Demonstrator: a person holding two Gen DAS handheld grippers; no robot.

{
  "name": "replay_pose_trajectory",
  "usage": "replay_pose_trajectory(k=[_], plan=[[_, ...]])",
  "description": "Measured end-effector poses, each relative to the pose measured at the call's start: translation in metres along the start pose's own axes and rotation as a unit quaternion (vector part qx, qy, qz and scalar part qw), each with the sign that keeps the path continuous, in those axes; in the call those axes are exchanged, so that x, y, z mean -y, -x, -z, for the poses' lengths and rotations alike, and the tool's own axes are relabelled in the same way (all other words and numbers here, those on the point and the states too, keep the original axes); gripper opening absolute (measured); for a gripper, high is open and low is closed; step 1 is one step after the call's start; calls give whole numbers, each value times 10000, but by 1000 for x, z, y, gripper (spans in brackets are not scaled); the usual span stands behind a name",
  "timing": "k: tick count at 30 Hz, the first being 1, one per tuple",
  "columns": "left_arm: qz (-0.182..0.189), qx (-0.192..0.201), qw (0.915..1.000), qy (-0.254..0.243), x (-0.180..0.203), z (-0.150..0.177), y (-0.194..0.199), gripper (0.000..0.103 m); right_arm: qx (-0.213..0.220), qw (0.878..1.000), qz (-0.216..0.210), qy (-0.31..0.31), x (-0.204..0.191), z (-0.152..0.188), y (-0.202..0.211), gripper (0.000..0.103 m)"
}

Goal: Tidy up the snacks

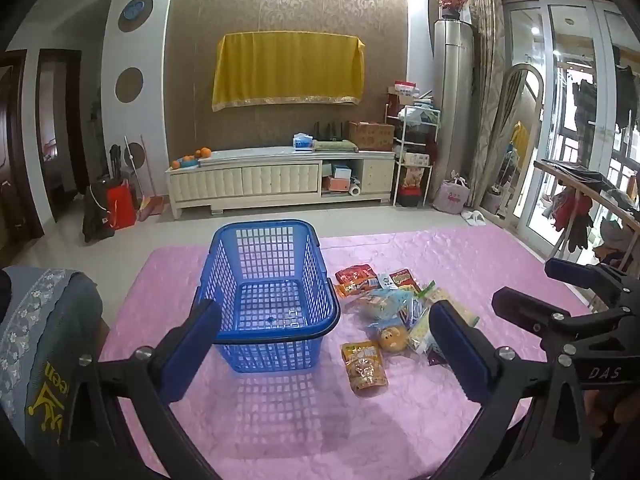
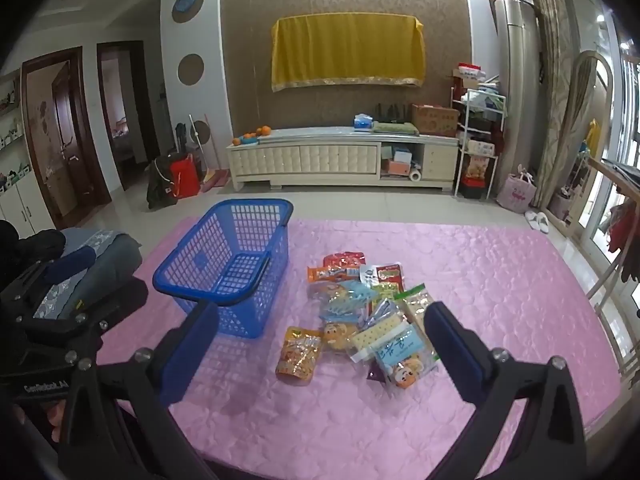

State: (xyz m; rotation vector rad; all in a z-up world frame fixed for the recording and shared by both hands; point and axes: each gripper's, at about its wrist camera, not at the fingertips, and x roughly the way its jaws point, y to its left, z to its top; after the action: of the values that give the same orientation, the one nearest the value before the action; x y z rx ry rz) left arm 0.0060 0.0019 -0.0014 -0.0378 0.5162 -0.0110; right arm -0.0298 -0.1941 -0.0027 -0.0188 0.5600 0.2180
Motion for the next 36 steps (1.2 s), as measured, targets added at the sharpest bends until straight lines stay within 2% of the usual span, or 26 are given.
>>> replay_pose_trajectory(k=[36], plan=[[-7,-172,9999,9,-3,-1,4,103,-148,9998,-160,-28,0,5,-3,103]])
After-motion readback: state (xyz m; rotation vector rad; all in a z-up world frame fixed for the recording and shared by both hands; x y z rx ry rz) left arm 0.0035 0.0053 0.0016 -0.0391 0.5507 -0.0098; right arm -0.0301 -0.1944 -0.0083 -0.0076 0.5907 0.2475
